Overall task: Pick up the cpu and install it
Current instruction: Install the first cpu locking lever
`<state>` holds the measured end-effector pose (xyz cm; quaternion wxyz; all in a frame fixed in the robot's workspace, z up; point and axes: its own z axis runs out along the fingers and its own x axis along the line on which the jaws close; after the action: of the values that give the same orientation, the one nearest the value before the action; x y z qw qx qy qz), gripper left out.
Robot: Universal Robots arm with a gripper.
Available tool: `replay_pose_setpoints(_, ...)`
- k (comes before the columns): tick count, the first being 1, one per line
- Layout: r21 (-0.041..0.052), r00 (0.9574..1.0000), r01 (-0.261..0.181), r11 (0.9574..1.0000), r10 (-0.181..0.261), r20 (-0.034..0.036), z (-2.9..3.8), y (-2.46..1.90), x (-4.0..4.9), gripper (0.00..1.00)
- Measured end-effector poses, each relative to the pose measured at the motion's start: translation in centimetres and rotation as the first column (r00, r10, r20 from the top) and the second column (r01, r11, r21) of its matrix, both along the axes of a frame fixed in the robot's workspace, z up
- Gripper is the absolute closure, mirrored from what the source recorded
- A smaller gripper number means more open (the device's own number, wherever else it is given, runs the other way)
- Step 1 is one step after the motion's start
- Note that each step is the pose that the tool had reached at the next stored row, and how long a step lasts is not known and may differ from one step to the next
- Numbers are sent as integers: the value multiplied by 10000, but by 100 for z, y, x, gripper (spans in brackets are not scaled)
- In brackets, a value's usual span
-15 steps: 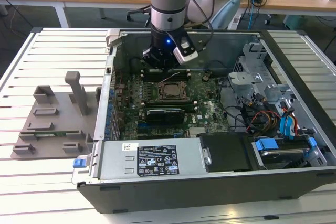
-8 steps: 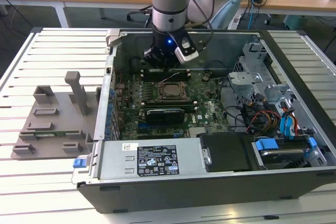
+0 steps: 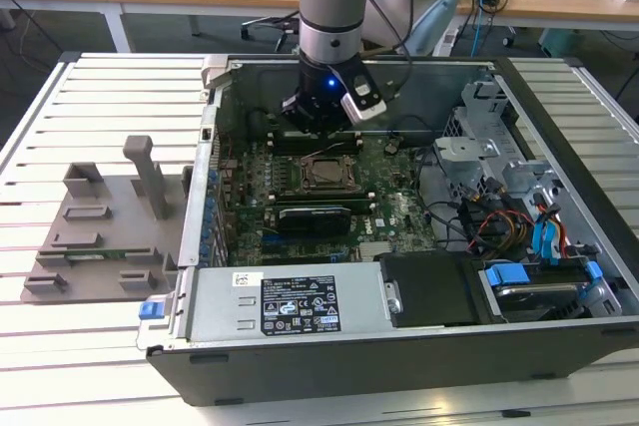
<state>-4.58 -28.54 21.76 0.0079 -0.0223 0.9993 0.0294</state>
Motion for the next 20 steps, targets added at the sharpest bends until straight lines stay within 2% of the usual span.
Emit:
replay_pose_setpoints(14,-2,10000,-1,10000,1,-3,-121,0,164,89)
replay_pose_setpoints(20,0,10000,0,10000,0,-2,-133,-11,179,89)
